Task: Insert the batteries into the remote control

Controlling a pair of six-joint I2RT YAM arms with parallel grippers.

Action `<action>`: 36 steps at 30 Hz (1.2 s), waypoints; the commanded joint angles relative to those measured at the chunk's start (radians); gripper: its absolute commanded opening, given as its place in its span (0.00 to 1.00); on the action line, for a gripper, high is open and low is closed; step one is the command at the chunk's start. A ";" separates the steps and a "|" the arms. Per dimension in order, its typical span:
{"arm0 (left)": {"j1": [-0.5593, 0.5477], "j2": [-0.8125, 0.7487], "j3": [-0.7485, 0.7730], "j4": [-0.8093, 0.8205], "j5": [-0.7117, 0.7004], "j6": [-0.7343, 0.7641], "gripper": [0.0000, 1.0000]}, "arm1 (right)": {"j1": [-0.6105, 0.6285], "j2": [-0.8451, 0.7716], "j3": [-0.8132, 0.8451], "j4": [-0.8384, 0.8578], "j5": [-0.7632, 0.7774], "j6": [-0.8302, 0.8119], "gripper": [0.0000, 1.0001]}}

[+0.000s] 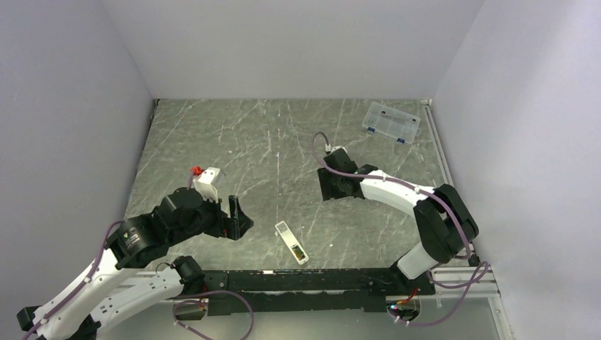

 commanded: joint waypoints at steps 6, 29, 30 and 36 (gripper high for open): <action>-0.003 0.032 0.003 0.026 -0.014 0.002 0.99 | -0.073 0.080 0.072 0.078 -0.145 -0.159 0.53; -0.003 0.039 0.005 0.024 -0.020 0.000 0.99 | -0.094 0.196 0.090 0.098 -0.100 -0.167 0.45; -0.002 0.038 0.004 0.025 -0.021 0.001 0.99 | -0.094 0.200 0.089 0.096 -0.099 -0.167 0.44; -0.003 0.040 0.003 0.026 -0.021 0.000 0.99 | -0.088 0.197 0.054 0.095 -0.096 -0.147 0.40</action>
